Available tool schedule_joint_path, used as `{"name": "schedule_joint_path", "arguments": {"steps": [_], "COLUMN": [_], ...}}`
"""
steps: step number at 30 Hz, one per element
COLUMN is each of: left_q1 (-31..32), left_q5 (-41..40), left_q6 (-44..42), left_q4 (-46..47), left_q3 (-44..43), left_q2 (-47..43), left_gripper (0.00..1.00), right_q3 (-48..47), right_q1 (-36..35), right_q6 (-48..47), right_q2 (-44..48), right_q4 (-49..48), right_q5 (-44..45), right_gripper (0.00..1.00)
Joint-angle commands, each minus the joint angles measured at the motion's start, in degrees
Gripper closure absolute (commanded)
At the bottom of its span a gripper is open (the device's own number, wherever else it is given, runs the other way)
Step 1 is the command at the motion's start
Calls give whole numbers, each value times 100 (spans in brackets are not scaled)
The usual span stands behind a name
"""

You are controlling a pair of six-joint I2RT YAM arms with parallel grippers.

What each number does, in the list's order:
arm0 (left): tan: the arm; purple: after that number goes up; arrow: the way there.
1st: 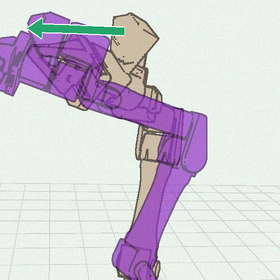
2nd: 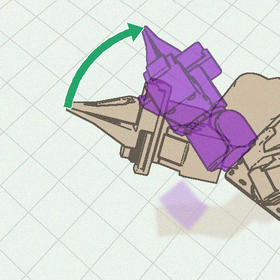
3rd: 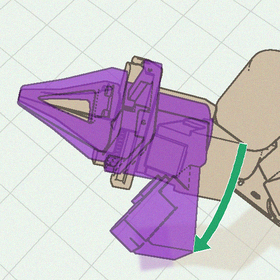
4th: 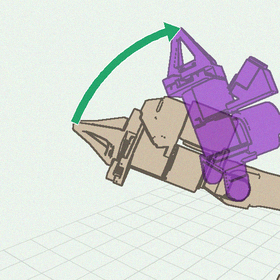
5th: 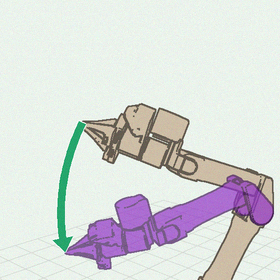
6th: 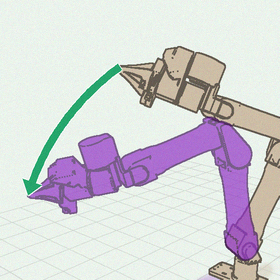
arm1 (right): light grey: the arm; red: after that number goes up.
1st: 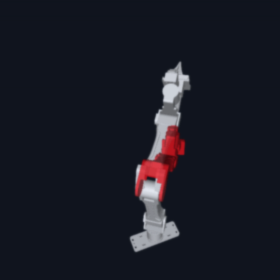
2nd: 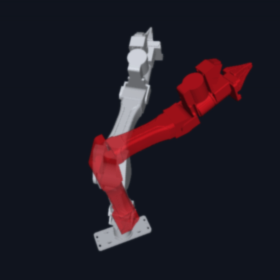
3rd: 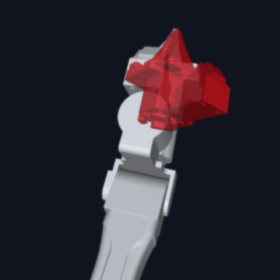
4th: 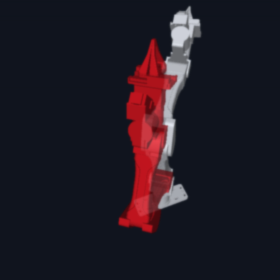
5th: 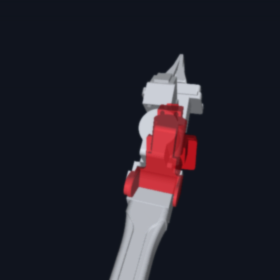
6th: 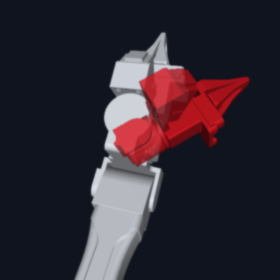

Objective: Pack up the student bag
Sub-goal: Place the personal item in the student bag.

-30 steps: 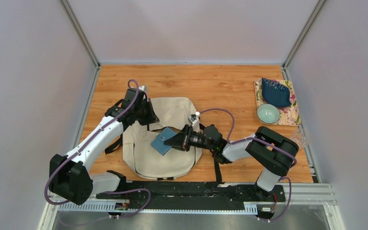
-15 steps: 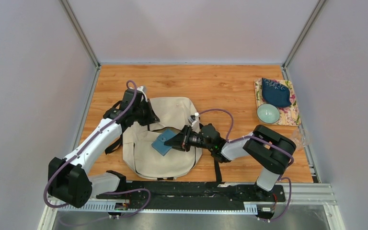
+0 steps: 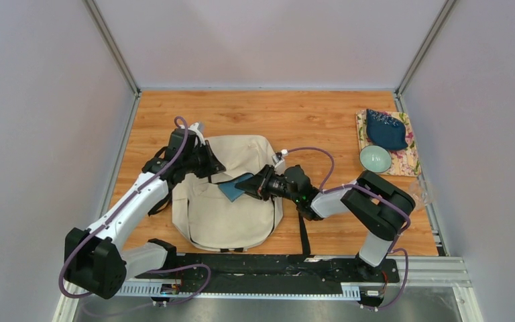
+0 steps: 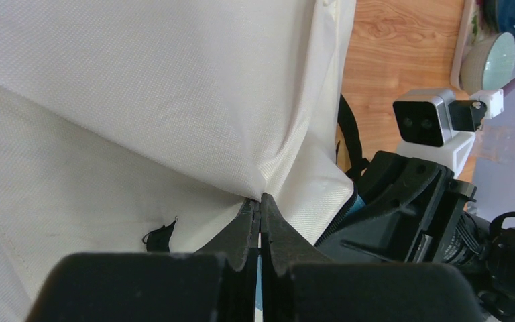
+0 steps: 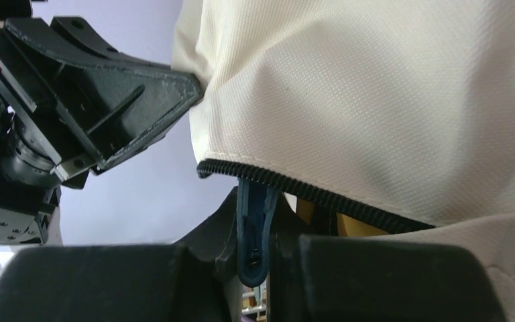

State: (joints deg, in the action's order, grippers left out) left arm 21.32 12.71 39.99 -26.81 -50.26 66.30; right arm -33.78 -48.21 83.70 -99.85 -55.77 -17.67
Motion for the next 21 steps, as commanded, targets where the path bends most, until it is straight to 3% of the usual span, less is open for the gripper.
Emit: {"name": "schedule_joint_path", "arguments": {"steps": [1,5,13,21], "left_q1": [12,12,12,12], "left_q5": [899,1093,1269,1181], "left_q6": [422,667,949,950], "left_q4": [615,747,1063,1169], "left_q3": [122,227,376,543], "left_q2": [-232,-258,-170,-126], "left_gripper": [100,100,100,100], "right_q3": [-278,-331,-945,-1341], "right_q1": [162,259,505,49], "right_q6": [-257,-573,-952,-1330], "right_q2": [343,624,599,125], "right_q4": [198,584,1068,2137], "right_q5": [1160,1731,1723,2013], "right_gripper": [100,100,100,97]}}
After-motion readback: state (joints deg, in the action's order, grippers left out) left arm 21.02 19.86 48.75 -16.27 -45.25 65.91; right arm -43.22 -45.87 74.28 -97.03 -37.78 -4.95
